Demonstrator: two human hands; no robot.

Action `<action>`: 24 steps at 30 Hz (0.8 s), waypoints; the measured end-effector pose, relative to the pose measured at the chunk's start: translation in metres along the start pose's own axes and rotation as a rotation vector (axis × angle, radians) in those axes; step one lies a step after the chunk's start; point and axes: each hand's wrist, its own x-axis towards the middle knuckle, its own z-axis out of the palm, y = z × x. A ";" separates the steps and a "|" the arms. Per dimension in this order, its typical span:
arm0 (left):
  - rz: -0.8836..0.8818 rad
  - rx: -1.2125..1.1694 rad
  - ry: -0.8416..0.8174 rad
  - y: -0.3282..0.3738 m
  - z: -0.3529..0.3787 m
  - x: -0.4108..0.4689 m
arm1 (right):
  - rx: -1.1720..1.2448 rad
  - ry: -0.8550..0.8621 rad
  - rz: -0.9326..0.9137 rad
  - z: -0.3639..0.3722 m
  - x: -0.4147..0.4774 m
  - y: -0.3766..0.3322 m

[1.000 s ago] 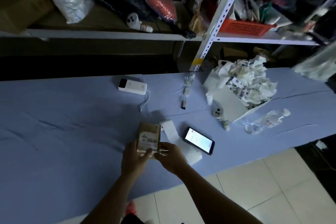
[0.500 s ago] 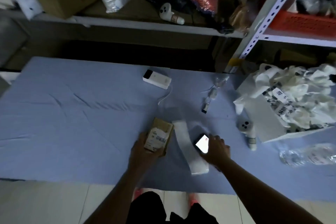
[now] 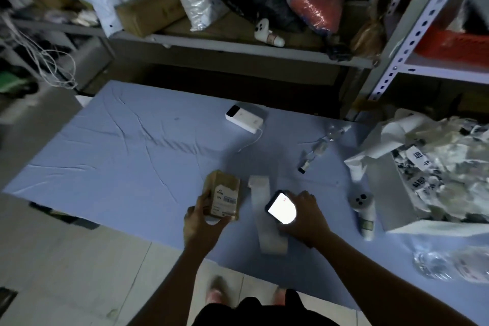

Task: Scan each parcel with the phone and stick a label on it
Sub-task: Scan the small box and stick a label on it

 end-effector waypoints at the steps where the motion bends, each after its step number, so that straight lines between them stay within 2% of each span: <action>1: -0.003 0.019 0.013 -0.001 0.000 0.002 | -0.041 -0.044 -0.034 -0.004 0.000 -0.005; 8: 0.007 0.081 0.043 -0.005 -0.009 0.013 | -0.328 -0.107 -0.106 -0.022 -0.007 -0.027; 19: 0.020 0.035 0.012 -0.016 -0.012 0.023 | -0.273 -0.048 -0.063 -0.026 -0.011 -0.030; 24: -0.034 -0.106 -0.025 -0.019 -0.013 0.031 | -0.199 -0.053 0.000 -0.020 -0.014 -0.020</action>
